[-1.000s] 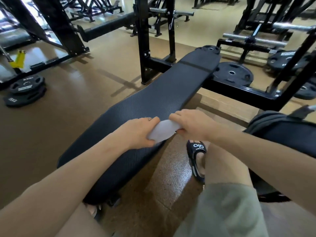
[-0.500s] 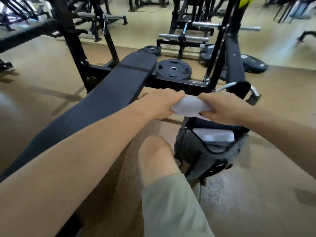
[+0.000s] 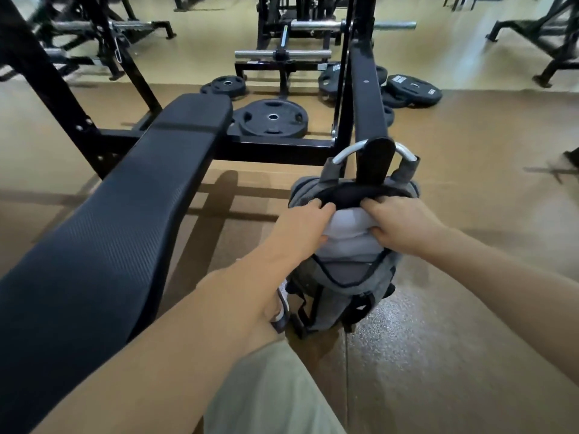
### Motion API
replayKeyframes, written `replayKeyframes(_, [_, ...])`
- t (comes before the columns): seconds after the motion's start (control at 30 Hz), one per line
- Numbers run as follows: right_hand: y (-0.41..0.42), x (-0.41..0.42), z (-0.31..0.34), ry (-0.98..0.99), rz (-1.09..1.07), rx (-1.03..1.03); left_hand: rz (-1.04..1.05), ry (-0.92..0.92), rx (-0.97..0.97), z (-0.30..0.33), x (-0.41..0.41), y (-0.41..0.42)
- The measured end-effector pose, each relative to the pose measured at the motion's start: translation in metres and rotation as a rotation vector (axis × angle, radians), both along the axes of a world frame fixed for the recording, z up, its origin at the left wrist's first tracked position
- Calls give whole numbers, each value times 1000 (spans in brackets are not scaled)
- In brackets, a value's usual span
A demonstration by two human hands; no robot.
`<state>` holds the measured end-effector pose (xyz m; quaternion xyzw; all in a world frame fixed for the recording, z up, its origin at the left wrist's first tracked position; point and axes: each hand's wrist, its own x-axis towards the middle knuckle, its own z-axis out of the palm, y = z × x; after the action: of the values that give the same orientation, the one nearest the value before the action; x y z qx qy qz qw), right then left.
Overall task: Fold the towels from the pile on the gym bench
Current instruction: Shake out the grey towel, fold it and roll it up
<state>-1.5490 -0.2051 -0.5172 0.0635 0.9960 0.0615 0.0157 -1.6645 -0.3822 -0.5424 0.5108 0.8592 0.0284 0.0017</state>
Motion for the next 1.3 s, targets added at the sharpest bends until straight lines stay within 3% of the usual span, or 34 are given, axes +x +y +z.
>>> replayKeyframes(0.4, [-5,-10,-48,-205,-188,-103,97,-109,-231,-35,-1,22])
replayKeyframes(0.73, [-10,-4,-49,-19,-184,-184,72,44,-202,-2,21,16])
replayKeyframes(0.87, [-11,29,-34,277,-215,-458,-64,160,-3,15,36,8])
replayKeyframes(1.0, [5,66,-38,582,-590,-659,-214,-46,71,26,63,11])
replayKeyframes(1.07, [18,69,-51,495,-769,-919,-224,-124,-44,24,79,17])
replayKeyframes(1.17, [25,67,-66,336,-799,-1336,-211,-111,-164,18,93,25])
replayKeyframes(1.3, [27,64,-81,416,-868,-1341,-178,-144,-139,19,105,32])
